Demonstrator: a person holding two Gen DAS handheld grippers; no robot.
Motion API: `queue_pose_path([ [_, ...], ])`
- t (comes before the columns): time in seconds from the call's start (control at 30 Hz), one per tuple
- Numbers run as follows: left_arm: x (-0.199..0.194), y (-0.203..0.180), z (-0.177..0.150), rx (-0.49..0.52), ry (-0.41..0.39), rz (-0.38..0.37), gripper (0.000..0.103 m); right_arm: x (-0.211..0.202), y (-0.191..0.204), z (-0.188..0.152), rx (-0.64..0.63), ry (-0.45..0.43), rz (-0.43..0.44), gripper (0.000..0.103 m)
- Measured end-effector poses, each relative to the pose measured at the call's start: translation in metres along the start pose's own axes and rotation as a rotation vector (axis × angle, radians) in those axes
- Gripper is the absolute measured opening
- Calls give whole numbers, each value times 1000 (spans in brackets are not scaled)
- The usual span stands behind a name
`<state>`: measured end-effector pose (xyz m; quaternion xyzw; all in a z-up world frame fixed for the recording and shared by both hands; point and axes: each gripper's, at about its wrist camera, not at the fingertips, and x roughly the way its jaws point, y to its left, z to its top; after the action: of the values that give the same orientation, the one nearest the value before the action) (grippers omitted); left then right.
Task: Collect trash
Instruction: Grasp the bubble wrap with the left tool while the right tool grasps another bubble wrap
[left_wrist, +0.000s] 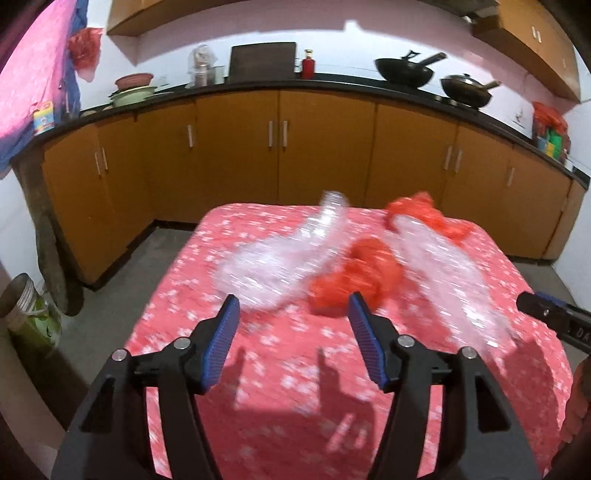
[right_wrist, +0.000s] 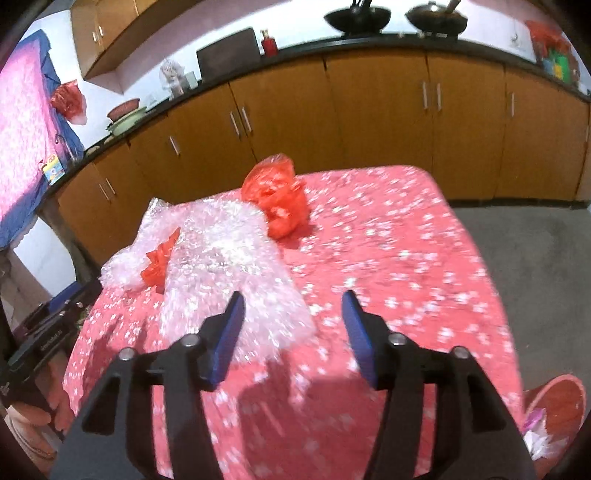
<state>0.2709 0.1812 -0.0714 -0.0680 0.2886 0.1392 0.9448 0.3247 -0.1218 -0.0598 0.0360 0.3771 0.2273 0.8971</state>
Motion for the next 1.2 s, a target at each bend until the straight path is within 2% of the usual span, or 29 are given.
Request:
queue_pose_path([
  [0.07,8,9,5,-4,0,-1,69,15,0,0,16,28,6,67],
  [0.17,19,17,14,6,8,9,71,37,5,0,27,84,12,67],
  [0.23,27,19,18,13,17,8,71,49,8,-4,2,118,3,52],
  [0.27,32,20,20,14,20,6,71,53,10,-7,-12,132,-7,27],
  [0.3,34,20,22,13,23,3,71,56,11,-9,-25,146,-14,14],
  [0.37,44,24,24,4,36,9,72,54,10,-16,-46,141,-7,7],
  [0.57,77,31,20,-7,131,36,71,28,2,-25,-77,74,-47,6],
  [0.6,81,32,18,-22,152,26,65,23,0,-27,-84,61,-57,6],
  [0.63,84,32,18,-29,168,20,47,20,-1,-27,-87,56,-63,6],
  [0.67,88,31,16,-34,198,4,37,16,-3,-29,-86,46,-71,6],
  [0.7,89,31,14,-35,211,-4,23,11,-5,-30,-85,41,-76,6],
  [0.73,87,31,13,-34,212,-5,16,7,-6,-32,-84,36,-81,6],
  [0.83,71,31,8,-9,187,-4,12,-8,-12,-37,-99,4,-105,6],
  [1.03,26,38,0,-15,116,-27,12,-40,-18,-45,-127,-60,-148,5],
  [1.2,-19,28,5,15,26,-43,12,-70,-27,-45,-125,-132,-199,5],
])
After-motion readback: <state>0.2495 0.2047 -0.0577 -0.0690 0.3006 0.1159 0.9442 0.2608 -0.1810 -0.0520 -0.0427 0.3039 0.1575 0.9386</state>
